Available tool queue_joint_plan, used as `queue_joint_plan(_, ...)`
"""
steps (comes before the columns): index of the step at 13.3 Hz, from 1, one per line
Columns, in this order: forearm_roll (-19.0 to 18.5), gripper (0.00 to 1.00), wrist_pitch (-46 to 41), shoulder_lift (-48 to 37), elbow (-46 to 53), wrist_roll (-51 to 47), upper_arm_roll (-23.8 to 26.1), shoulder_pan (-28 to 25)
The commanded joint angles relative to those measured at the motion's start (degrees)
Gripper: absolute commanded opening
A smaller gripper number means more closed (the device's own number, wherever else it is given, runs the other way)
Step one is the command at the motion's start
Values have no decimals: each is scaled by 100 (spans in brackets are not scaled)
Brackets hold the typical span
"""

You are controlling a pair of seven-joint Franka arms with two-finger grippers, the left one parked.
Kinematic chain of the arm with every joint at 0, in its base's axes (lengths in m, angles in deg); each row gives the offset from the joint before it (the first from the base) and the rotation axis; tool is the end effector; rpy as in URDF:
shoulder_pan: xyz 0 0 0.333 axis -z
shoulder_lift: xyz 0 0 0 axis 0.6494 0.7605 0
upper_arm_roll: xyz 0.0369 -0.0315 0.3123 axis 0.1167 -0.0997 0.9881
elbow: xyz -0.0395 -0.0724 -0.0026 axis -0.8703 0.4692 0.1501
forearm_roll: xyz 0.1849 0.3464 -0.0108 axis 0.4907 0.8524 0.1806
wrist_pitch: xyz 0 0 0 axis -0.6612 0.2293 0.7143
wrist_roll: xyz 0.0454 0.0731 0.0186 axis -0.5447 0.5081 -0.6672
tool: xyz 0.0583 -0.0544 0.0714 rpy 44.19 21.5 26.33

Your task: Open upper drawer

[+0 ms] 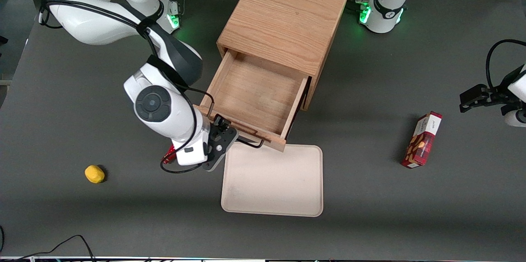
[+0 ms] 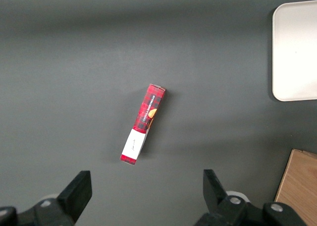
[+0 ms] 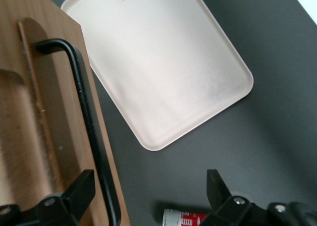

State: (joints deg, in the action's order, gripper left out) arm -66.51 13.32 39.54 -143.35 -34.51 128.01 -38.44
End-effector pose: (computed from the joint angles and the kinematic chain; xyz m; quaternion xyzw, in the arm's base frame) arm 0.6648 0.3425 0.4276 -0.8993 -0.4321 -0.0217 0.0637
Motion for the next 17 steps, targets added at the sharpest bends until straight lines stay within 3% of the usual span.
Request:
queue_joint_plan(1,208,100,-351,-38,445,123,15,31)
queue_joint_plan(4,400,100,-903,-512,638,-8,-28,269)
queue_joint_plan(6,524,100,-1308,-1038,709,-1048,-501,357)
queue_joint_plan(9,1329,100,-1764,-1847,683,-2537,-1721,357)
queue_joint_plan(12,2822,100,-2582,-2340,595,-3039,-3197,427)
queue_joint_plan(13,3106,100,-2688,-2594,325,-3163,-3602,427)
queue_joint_plan(17,3310,100,-2262,-3971,-1499,-3173,-4001,471)
